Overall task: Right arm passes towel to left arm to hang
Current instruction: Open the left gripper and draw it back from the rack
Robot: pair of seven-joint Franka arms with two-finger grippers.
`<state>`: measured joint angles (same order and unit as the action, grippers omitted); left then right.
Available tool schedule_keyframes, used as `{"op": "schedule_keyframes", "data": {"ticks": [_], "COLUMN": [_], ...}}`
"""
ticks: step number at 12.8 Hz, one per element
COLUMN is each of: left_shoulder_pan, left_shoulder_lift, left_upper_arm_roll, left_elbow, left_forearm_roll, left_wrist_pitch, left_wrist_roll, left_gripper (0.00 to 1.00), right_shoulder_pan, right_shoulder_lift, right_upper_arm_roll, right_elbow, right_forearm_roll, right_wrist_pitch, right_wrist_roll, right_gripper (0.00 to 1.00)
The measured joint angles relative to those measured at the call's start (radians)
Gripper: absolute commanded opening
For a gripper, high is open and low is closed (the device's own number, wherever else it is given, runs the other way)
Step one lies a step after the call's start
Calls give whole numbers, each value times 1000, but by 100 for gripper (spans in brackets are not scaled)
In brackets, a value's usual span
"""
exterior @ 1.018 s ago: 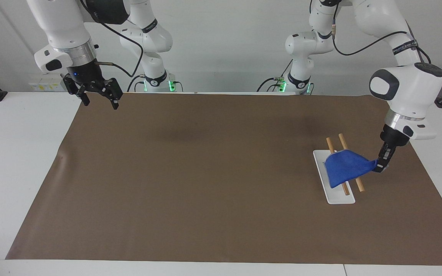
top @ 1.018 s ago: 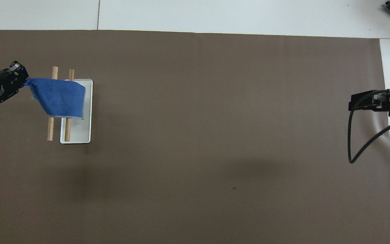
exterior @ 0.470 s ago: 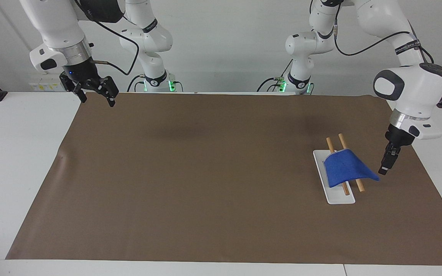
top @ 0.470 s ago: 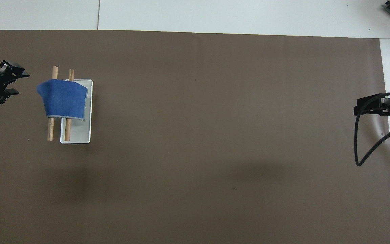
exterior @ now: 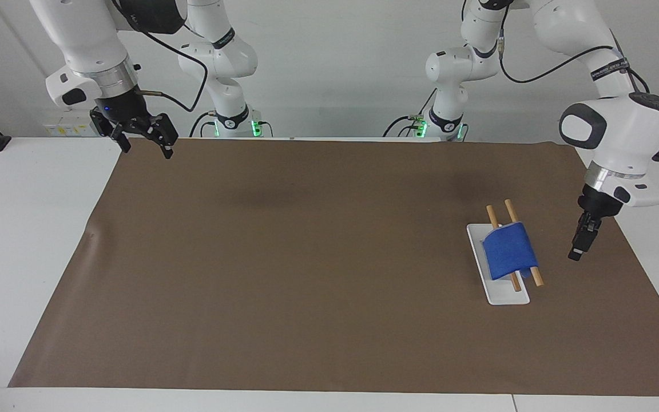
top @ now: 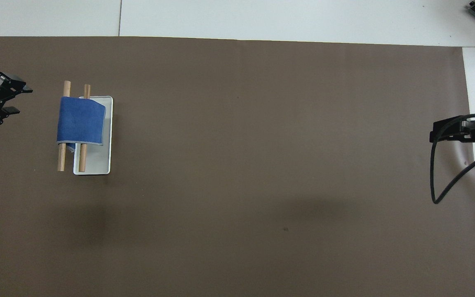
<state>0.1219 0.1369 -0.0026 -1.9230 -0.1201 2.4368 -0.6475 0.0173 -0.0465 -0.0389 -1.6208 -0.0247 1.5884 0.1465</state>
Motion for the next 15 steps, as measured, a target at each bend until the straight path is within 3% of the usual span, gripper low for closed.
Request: {"op": "schedule_keyframes", "data": {"ticks": [3,7,15], "left_shoulder_pan": [0,0,-4], "left_shoulder_lift": [4,35,-12], "left_upper_arm_roll": [-4,-4,-91], "left_elbow": [71,268,455], "left_forearm_roll": [1,6,97], "left_wrist_pitch": [-113,-343,-705], "left_wrist_roll": [76,139,220], "left_gripper": [70,71,73], "right_shoulder_pan": [16,16,16], "right_shoulder_lift": [1,1,1], "right_upper_arm_roll": [-27,-30,-34], "right_elbow": [-2,-2,-2], "right_forearm_roll": [2,5,5], "right_wrist_pitch": [-1,-1,-2], "right_wrist_roll": [0,0,0], "right_gripper": [100,100,100]}}
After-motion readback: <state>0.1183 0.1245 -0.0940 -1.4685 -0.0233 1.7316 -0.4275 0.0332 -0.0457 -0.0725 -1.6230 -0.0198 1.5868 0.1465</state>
